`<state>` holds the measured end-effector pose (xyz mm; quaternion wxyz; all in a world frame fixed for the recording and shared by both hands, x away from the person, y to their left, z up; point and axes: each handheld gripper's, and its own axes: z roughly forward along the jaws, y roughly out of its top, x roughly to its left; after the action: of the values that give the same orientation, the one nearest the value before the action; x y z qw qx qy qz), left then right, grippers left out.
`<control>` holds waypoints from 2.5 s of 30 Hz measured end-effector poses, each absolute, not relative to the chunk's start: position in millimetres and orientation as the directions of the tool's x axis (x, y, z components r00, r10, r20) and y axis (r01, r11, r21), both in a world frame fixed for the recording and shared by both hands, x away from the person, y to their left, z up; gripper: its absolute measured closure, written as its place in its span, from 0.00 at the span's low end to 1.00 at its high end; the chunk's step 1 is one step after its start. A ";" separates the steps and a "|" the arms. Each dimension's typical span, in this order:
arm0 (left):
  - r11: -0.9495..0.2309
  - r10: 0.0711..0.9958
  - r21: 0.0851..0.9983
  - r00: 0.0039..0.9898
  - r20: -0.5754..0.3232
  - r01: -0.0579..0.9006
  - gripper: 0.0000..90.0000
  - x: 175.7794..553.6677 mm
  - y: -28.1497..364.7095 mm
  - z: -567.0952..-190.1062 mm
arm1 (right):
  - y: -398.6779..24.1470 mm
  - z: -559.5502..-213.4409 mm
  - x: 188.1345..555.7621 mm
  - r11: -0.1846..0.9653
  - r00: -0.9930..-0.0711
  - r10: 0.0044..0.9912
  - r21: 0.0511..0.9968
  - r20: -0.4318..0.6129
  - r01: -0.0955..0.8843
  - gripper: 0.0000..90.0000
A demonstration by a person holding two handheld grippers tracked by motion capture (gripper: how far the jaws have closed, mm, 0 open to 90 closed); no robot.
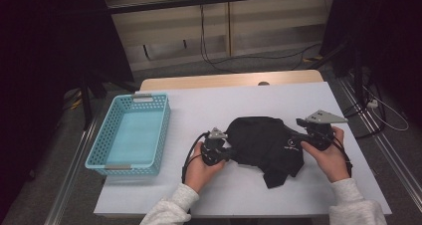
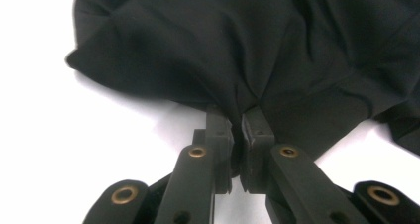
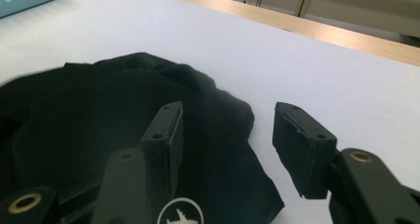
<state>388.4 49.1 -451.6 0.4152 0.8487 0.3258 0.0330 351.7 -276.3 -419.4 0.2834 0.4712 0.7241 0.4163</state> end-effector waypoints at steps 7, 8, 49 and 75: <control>-0.413 0.624 0.735 0.755 -0.202 0.538 0.95 390.3 82.3 -429.9 | -271.4 -421.5 347.9 0.233 -0.414 0.910 0.862 -0.030 0.450 0.49; -0.407 0.632 0.738 0.750 -0.197 0.538 0.95 391.0 86.5 -428.3 | -270.9 -421.8 347.3 0.241 -0.419 0.907 0.860 -0.036 0.450 0.48; -0.416 0.656 0.741 0.739 -0.158 0.527 0.73 390.5 95.6 -434.6 | -279.2 -433.6 337.8 0.177 -0.474 0.874 0.836 0.110 0.520 0.94; -0.283 0.739 0.753 0.636 -0.224 0.594 0.38 429.3 106.2 -440.1 | -299.7 -431.0 326.9 0.192 -0.442 0.895 0.838 0.064 0.510 0.94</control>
<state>429.3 106.2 -440.1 0.4281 0.7966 0.4184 0.0845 326.9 -299.7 -431.0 0.2285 0.4763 0.7374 0.4208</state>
